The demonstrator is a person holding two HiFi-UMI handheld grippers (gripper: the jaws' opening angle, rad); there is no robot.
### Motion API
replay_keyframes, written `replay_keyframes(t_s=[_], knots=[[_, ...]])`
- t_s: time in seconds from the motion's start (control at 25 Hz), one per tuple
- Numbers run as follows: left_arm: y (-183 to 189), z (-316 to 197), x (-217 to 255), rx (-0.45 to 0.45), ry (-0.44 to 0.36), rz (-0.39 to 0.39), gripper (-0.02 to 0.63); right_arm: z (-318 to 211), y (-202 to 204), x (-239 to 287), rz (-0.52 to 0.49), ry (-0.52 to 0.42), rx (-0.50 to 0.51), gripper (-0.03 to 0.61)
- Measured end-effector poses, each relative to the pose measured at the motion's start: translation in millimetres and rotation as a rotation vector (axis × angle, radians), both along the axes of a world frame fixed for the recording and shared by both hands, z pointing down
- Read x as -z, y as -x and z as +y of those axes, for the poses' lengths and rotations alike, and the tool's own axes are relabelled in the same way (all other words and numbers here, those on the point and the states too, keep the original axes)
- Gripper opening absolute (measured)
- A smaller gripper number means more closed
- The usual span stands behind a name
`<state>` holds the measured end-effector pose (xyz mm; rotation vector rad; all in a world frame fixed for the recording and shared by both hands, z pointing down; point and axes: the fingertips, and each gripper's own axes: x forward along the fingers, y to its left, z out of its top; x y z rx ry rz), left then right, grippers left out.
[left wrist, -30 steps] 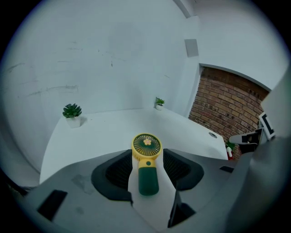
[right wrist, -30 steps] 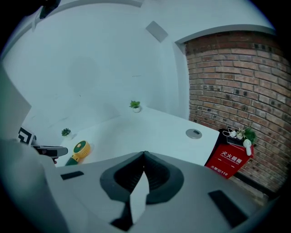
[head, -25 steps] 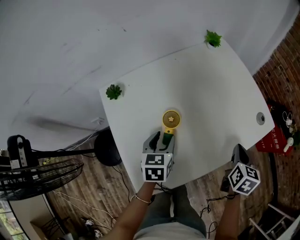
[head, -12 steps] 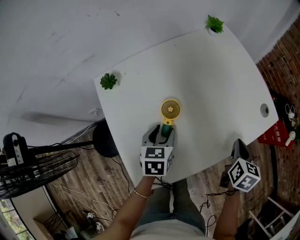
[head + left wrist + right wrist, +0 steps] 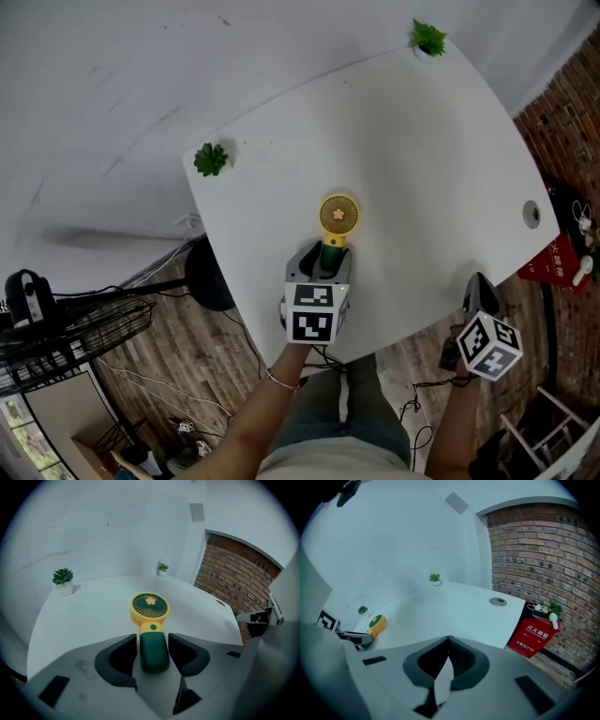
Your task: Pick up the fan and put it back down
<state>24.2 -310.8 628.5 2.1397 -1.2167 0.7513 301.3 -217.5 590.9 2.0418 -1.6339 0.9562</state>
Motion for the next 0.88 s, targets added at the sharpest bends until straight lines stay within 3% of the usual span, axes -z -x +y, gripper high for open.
replay_keyframes(t_s=[0.88], knots=[[1.6,-2.1,-5.1,-0.010,0.076,-0.050,0.181,0.1,-8.1,7.3,0.004,-0.015,-0.018,0.000]])
